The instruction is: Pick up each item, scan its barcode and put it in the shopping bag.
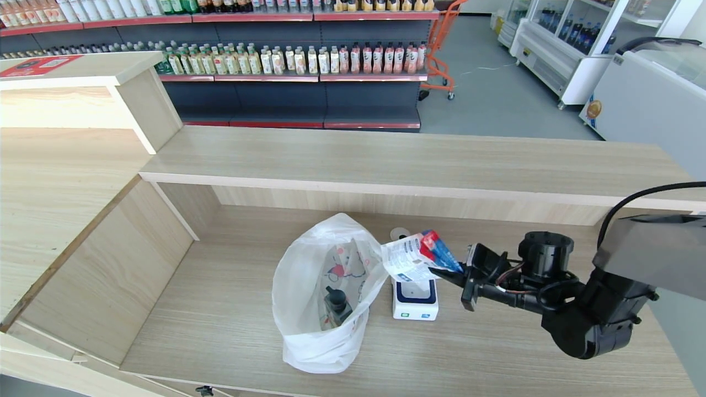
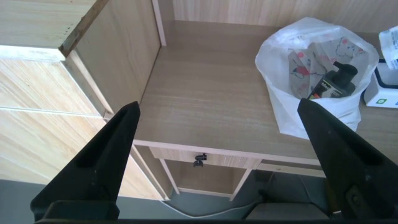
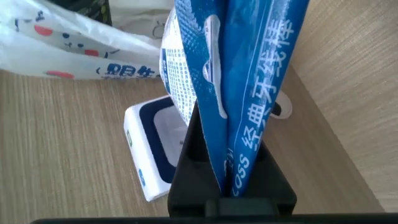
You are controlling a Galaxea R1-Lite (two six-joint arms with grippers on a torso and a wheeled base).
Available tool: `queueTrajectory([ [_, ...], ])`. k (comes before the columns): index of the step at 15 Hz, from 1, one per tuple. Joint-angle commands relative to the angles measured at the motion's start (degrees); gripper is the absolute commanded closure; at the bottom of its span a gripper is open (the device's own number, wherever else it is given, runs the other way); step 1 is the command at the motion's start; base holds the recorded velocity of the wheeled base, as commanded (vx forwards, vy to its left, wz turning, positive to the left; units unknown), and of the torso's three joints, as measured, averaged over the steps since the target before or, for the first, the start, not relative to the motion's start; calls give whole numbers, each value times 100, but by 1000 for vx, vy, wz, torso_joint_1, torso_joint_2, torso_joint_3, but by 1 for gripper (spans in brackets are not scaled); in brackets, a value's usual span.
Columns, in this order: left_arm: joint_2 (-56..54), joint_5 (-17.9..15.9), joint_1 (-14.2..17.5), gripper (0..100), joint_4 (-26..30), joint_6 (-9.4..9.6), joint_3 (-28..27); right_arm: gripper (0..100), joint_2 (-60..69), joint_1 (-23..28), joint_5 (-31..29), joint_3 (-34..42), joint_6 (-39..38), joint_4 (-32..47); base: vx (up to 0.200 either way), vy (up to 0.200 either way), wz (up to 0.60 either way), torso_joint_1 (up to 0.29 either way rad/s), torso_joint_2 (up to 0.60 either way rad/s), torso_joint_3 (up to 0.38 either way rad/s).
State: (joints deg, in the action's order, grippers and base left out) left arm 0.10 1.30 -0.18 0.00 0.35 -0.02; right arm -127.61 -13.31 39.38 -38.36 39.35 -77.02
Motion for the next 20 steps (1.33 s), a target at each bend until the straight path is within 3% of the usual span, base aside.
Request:
queueTrajectory([
  [1, -1, 1, 1, 0, 0, 0, -6, 100, 1810, -330, -1318, 224, -2687, 829, 0, 0, 0, 0, 0, 0],
  [2, -1, 1, 1, 0, 0, 0, -6, 100, 2162, -523, -2065, -66, -3584, 1646, 0, 0, 0, 0, 0, 0],
  [5, -1, 1, 1, 0, 0, 0, 2, 100, 2328, -901, -2294, -795, -4533, 3474, 0, 0, 0, 0, 0, 0],
  [7, -1, 1, 1, 0, 0, 0, 2, 100, 1968, -1218, -2408, -1094, -4919, 3510, 0, 0, 0, 0, 0, 0],
  [10, -1, 1, 1, 0, 0, 0, 2, 100, 1089, -1789, -2980, -2307, -5464, 3677, 0, 0, 0, 0, 0, 0],
  [15, -1, 1, 1, 0, 0, 0, 2, 100, 272, -2149, -3023, -2606, -5420, 3949, 0, 0, 0, 0, 0, 0],
  [20, -1, 1, 1, 0, 0, 0, 2, 100, -379, -2255, -3287, -2835, -4717, 3905, 0, 0, 0, 0, 0, 0],
])
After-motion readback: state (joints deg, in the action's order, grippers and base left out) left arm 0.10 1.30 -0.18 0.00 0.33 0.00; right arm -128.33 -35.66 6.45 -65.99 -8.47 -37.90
